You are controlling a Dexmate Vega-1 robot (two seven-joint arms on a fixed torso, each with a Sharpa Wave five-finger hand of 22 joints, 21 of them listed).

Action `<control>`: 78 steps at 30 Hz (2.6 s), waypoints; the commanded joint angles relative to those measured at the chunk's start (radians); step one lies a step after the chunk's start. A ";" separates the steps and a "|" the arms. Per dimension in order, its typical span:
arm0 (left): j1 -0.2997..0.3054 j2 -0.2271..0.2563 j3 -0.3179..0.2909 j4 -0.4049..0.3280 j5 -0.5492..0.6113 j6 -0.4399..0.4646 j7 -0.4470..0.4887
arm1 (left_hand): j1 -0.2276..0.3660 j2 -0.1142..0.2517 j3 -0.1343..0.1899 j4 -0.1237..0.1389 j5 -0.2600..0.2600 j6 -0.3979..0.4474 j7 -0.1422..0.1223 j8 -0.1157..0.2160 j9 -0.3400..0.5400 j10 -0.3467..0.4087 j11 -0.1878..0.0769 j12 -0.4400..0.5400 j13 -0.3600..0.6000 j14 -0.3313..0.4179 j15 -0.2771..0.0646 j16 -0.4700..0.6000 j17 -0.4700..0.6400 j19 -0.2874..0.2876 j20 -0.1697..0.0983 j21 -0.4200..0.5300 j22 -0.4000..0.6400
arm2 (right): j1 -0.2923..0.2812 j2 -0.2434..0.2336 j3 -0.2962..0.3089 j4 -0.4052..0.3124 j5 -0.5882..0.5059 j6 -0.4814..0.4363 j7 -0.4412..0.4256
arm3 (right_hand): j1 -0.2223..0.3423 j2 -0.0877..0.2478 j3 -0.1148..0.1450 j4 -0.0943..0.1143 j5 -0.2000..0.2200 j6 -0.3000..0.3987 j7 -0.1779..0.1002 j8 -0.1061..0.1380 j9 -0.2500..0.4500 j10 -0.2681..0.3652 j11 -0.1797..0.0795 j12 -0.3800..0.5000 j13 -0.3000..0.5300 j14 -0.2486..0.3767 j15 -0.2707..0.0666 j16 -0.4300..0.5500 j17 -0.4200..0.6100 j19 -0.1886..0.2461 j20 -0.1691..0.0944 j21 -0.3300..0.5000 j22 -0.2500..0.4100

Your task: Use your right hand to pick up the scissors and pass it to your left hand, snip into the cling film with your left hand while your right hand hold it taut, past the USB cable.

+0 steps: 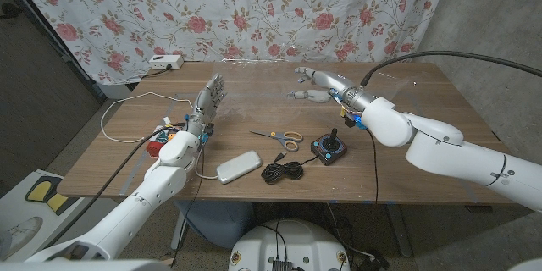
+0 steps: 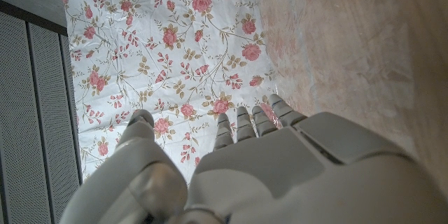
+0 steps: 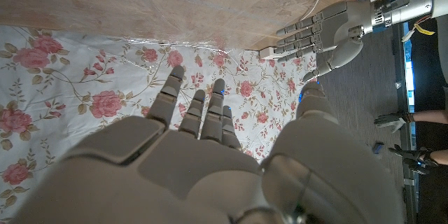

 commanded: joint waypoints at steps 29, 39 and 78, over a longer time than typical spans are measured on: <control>0.028 -0.004 -0.004 -0.007 -0.001 -0.018 0.011 | 0.012 0.027 0.010 -0.008 0.006 0.000 0.002 0.001 0.003 0.022 0.005 0.011 0.003 0.004 -0.003 0.007 0.002 0.012 0.002 -0.022 0.003 | 0.125 0.108 -0.210 -0.014 -0.204 -0.201 0.079 | 0.031 -0.012 0.002 0.003 0.006 0.004 0.015 -0.008 -0.001 0.069 -0.002 0.023 0.016 0.052 -0.038 0.014 -0.001 0.046 -0.029 0.001 0.002; 0.031 -0.005 -0.003 0.000 -0.006 -0.024 0.001 | 0.016 0.030 0.012 -0.011 0.005 -0.002 0.002 0.001 0.002 0.021 0.003 0.010 0.003 0.004 -0.002 0.007 0.001 0.013 0.001 -0.027 0.003 | 0.168 0.126 -0.285 0.002 -0.298 -0.230 0.098 | 0.038 -0.009 0.005 0.004 0.005 -0.017 0.021 -0.018 -0.001 0.071 -0.001 0.023 0.019 0.045 -0.027 0.009 -0.001 0.040 -0.028 -0.003 0.002; 0.046 -0.003 -0.010 0.016 -0.028 -0.048 -0.036 | 0.003 0.011 -0.001 -0.012 0.001 -0.010 -0.001 -0.001 0.002 0.023 0.003 0.009 0.003 0.008 0.000 0.007 0.003 0.020 0.005 -0.045 0.004 | 0.270 0.199 -0.432 0.026 -0.411 -0.361 0.233 | 0.071 0.000 0.013 0.006 0.003 -0.053 0.045 -0.036 -0.004 0.130 -0.015 0.035 0.031 0.043 0.000 0.001 0.000 0.015 -0.027 -0.012 0.003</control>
